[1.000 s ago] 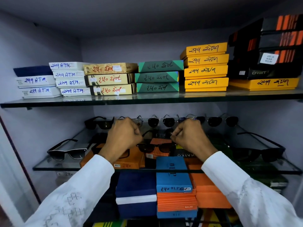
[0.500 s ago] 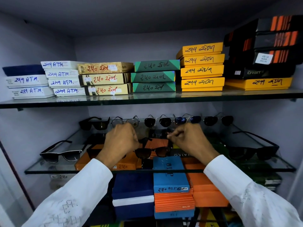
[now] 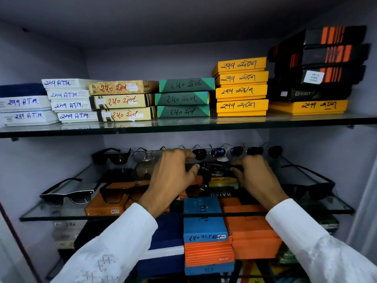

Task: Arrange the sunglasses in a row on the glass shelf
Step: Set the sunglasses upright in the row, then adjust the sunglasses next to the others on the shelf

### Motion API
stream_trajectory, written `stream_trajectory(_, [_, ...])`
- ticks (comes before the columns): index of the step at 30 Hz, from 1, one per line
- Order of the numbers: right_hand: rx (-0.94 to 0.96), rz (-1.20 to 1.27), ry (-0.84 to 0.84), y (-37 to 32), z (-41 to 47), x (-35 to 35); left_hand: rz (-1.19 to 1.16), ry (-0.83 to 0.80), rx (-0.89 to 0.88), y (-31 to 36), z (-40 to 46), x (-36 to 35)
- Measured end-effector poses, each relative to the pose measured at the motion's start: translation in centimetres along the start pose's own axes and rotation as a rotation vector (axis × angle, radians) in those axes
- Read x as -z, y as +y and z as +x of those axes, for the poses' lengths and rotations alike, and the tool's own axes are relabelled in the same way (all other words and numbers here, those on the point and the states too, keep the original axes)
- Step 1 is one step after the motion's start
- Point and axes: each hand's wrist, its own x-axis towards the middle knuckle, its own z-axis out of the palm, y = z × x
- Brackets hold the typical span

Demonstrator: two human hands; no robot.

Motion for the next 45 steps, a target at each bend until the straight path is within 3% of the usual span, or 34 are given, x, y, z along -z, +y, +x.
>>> stream_trajectory(6, [0.172,0.230,0.126,0.9,-0.7,3.4,-0.126,-0.012,-0.007,2.1,1.3,-1.5])
stream_trajectory(13, [-0.092,0.354,0.189,3.5,-0.1,5.3,-0.183,-0.054,0.022,3.5,2.4,-2.2])
stream_trajectory(16, [-0.156,0.294,0.199,4.5,0.5,5.4,-0.191,-0.058,0.095,3.2,2.6,-2.7])
stream_trajectory(25, [-0.182,-0.014,0.013,4.9,1.0,4.5,-0.045,-0.233,0.172,3.0,3.0,-3.7])
stream_trajectory(32, [-0.116,-0.041,-0.082,4.6,0.8,3.8,0.081,-0.316,0.169,3.2,2.7,-3.8])
stream_trajectory(42, [-0.063,-0.069,-0.019,3.4,-0.1,3.8,0.079,-0.253,0.118,4.1,1.4,-3.2])
stream_trajectory(45, [-0.067,-0.044,0.084,3.2,-1.6,5.2,0.078,-0.120,0.028,5.0,0.2,-2.0])
